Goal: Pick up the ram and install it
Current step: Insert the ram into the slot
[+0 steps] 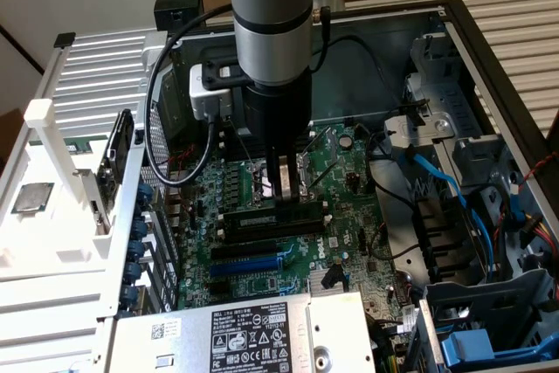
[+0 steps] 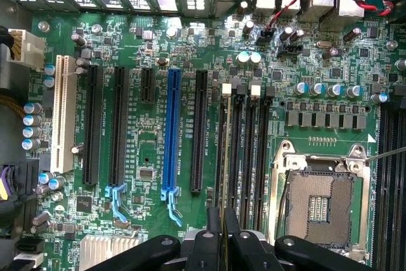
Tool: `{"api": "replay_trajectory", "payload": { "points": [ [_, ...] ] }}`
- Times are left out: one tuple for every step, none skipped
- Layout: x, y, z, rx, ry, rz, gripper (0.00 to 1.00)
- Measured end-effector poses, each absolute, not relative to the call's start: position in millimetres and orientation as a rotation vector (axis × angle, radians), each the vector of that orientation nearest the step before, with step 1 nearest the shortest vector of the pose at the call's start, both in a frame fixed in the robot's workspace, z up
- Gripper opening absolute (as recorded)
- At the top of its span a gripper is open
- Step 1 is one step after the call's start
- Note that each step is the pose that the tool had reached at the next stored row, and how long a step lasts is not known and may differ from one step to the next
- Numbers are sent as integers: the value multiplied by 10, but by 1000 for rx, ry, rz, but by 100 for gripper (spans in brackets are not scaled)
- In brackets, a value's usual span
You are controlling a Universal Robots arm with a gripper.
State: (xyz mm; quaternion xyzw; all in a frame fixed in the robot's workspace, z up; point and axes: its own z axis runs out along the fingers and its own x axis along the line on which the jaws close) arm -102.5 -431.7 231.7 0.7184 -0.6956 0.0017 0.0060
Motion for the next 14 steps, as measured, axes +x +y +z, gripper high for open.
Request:
{"api": "replay_trajectory", "payload": {
  "points": [
    [-1026,-4317,2316,2248,-2177,5,13],
    [-1026,-4317,2316,2248,-2177,5,13],
    [-1027,-4317,2316,2249,-2176,5,13],
    [-1027,-4317,2316,2250,-2175,5,13],
    [-1027,-4317,2316,2251,-2175,5,13],
    [-1027,-4317,2316,2251,-2174,5,13],
    [-1027,-4317,2316,2252,-2173,5,13],
    [-1027,-4317,2316,2253,-2172,5,13],
    [-1027,-4317,2316,2254,-2171,6,13],
    [-1027,-4317,2316,2255,-2170,6,13],
    [-1027,-4317,2316,2256,-2169,5,13],
    [-1027,-4317,2316,2256,-2168,6,13],
    [-1027,-4317,2315,2256,-2168,6,13],
    [-1026,-4316,2314,2257,-2168,6,13]
  ]
}}
